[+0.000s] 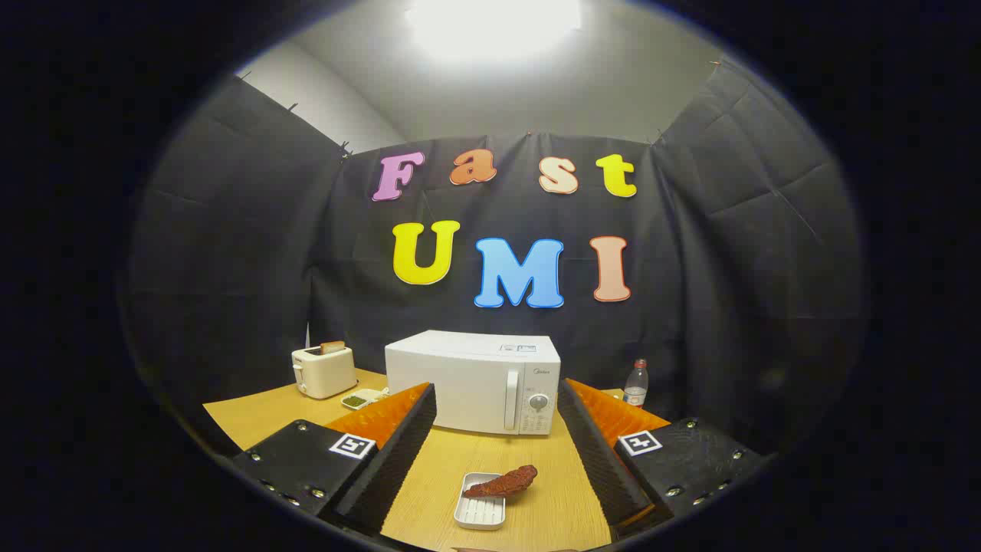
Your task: Open the microwave, put the food inside, and close the microwave door.
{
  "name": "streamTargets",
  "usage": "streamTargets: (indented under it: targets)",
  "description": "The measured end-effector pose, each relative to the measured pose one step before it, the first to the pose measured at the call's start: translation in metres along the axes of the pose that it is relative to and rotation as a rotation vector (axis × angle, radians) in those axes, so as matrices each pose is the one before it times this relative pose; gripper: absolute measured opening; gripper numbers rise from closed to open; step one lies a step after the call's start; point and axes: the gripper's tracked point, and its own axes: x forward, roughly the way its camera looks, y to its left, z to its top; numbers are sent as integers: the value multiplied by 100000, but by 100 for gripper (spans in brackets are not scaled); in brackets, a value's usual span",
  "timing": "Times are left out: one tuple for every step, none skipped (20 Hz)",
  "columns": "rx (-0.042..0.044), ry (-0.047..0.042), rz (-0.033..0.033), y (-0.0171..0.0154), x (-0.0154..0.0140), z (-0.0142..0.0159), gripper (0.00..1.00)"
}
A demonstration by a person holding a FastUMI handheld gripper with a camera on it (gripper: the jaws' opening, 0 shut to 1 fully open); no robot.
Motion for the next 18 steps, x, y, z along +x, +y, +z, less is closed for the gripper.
streamTargets:
  targets:
    - [22,30,-39,11,19,-57,99]
    - [-56,8,-36,-9,6,71,99]
    - [-157,74,37,73,-31,-113,99]
    - [-159,-3,0,-37,55,52,99]
    - [-39,79,-24,-20,54,-40,99]
    - [58,204,46,0,26,-27,99]
    - [148,54,79,27,38,-95,99]
    - [78,17,-61,23,-24,46,99]
    - [18,-45,17,-60,-18,-82,99]
    - [11,-116,-22,-55,-1,106,99]
    - [113,-183,-53,-48,-21,37,99]
    - [167,-177,-48,11,-16,86,99]
    - [55,-41,-122,11,6,-152,99]
    - [-10,54,-202,-24,-11,59,99]
    - [101,-223,-66,-75,21,43,99]
    - [-61,-85,-106,0,-47,107,99]
    - [64,-250,-222,-174,-14,-46,99]
    - [181,-405,-308,-44,-13,166,99]
